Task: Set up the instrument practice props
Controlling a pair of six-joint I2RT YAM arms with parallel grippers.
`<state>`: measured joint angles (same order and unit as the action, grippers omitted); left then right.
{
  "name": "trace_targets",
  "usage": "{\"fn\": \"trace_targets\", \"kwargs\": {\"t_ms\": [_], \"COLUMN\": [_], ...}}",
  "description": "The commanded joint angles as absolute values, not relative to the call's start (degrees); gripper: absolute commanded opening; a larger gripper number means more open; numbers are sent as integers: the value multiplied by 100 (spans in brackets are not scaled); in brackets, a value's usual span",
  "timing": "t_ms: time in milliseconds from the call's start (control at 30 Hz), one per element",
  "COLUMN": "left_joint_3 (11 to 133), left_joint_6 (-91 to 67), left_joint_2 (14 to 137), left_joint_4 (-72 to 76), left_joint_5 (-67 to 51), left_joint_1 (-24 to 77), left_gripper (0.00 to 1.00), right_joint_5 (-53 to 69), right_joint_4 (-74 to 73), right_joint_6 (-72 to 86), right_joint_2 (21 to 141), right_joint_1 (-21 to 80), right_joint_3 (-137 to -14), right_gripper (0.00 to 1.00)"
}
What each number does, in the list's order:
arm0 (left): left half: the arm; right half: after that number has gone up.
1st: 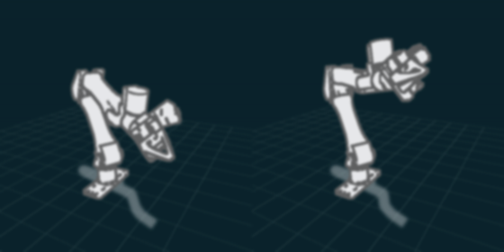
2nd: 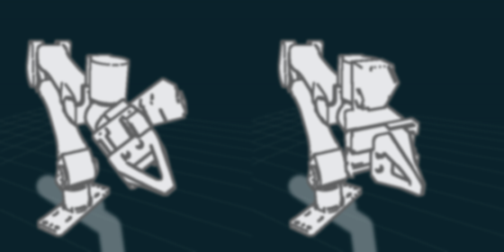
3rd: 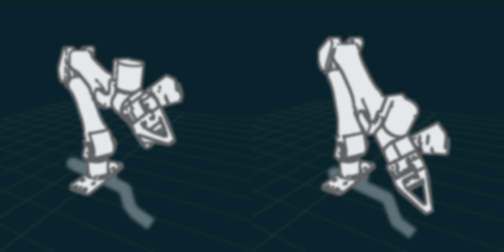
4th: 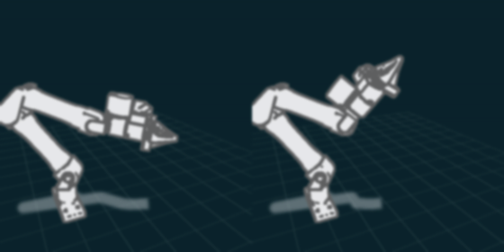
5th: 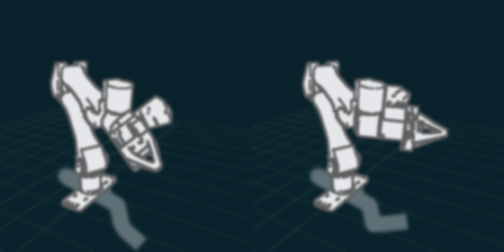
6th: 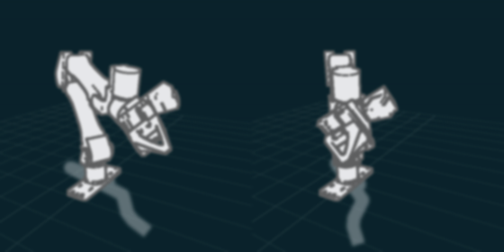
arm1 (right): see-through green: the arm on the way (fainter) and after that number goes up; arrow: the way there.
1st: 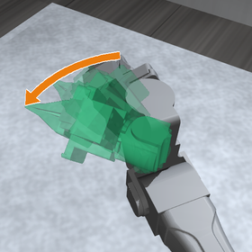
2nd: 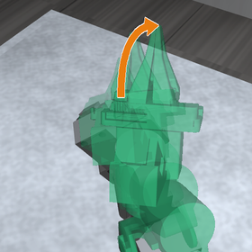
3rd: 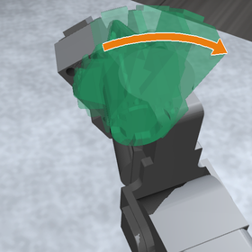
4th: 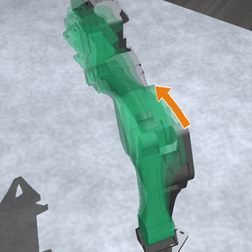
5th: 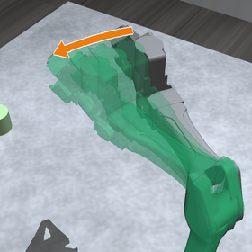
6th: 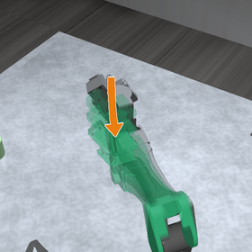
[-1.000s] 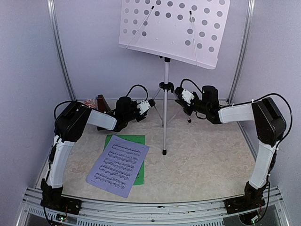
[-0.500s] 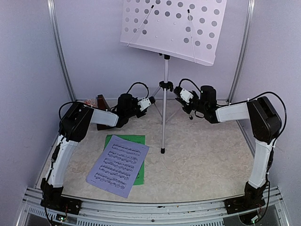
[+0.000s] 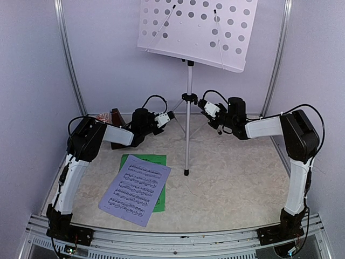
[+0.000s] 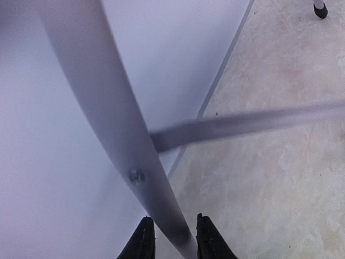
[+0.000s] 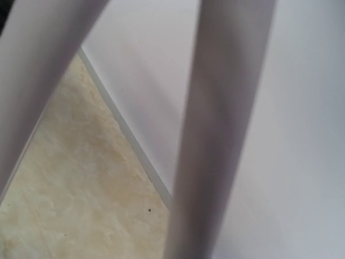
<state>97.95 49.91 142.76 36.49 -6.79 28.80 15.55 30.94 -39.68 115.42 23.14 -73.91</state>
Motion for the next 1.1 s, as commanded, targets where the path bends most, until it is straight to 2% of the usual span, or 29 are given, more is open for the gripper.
{"fn": "trace_targets", "kwargs": {"t_ms": [0, 233, 367, 533, 833, 933, 1067], "left_joint_3": [9284, 8636, 8398, 8188, 6601, 6302, 5830], "left_joint_6": [5105, 4782, 4629, 4060, 1835, 736, 73], "left_joint_2": [14087, 13610, 13283, 12750, 11254, 11093, 11166], "left_joint_4": [3874, 4186, 4219, 3977, 4156, 4182, 4456], "left_joint_5": [-306, -508, -615, -695, -565, -670, -882], "left_joint_1": [2654, 2702, 2779, 2968, 3676, 3848, 4258], "left_gripper": [35, 61, 69, 70, 67, 65, 64], "right_joint_5": [1598, 1536, 1519, 1430, 1346, 1277, 1116], "right_joint_4": [2216, 2107, 2019, 1923, 1960, 1953, 1847], "right_joint_6": [-4696, -4843, -4920, -4935, -4818, -4826, -4932], "right_joint_2": [11995, 12102, 12173, 12280, 12007, 11941, 11944], "right_joint_1": [2486, 2549, 2574, 2610, 2627, 2637, 2637], "right_joint_3": [-7233, -7252, -7283, -7294, -7107, -7010, -6987], "right_gripper": [0, 0, 0, 0, 0, 0, 0]}}
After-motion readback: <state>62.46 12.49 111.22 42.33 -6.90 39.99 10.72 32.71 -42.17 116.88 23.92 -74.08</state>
